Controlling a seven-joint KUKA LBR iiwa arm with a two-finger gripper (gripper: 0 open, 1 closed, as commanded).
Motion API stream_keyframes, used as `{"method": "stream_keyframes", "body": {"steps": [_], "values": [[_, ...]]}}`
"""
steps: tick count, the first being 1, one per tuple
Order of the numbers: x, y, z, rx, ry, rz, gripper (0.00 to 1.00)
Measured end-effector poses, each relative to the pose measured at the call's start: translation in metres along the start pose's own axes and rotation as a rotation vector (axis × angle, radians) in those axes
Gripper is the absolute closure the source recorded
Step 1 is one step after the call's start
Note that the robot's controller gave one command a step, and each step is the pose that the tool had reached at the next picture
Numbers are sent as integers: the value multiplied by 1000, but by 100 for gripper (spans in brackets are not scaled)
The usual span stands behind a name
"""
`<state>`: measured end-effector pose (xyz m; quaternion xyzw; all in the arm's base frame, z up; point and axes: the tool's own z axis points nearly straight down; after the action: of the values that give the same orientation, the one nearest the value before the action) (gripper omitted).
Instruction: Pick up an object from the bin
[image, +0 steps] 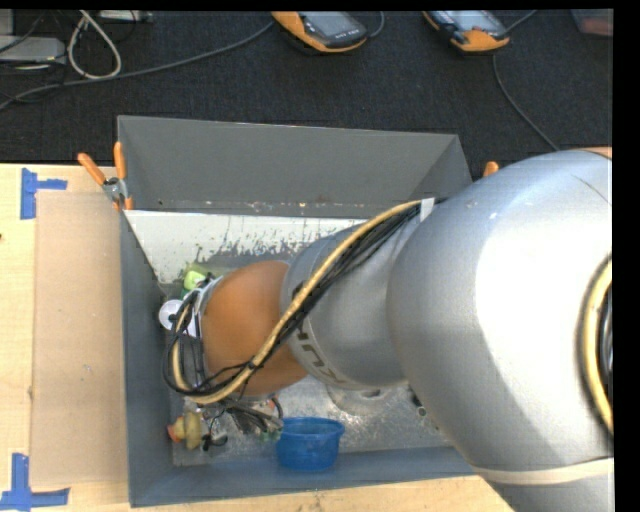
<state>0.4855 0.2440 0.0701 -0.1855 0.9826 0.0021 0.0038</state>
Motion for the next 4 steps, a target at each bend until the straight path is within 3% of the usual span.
{"method": "stream_keyframes", "body": {"steps": [1, 2, 3, 4], "values": [[0, 0, 0, 0, 0, 1, 100], [-9, -23, -73, 0, 5, 49, 100], [-13, -12, -118, -1, 12, -45, 100], [-7, -19, -182, 0, 13, 65, 100]]}}
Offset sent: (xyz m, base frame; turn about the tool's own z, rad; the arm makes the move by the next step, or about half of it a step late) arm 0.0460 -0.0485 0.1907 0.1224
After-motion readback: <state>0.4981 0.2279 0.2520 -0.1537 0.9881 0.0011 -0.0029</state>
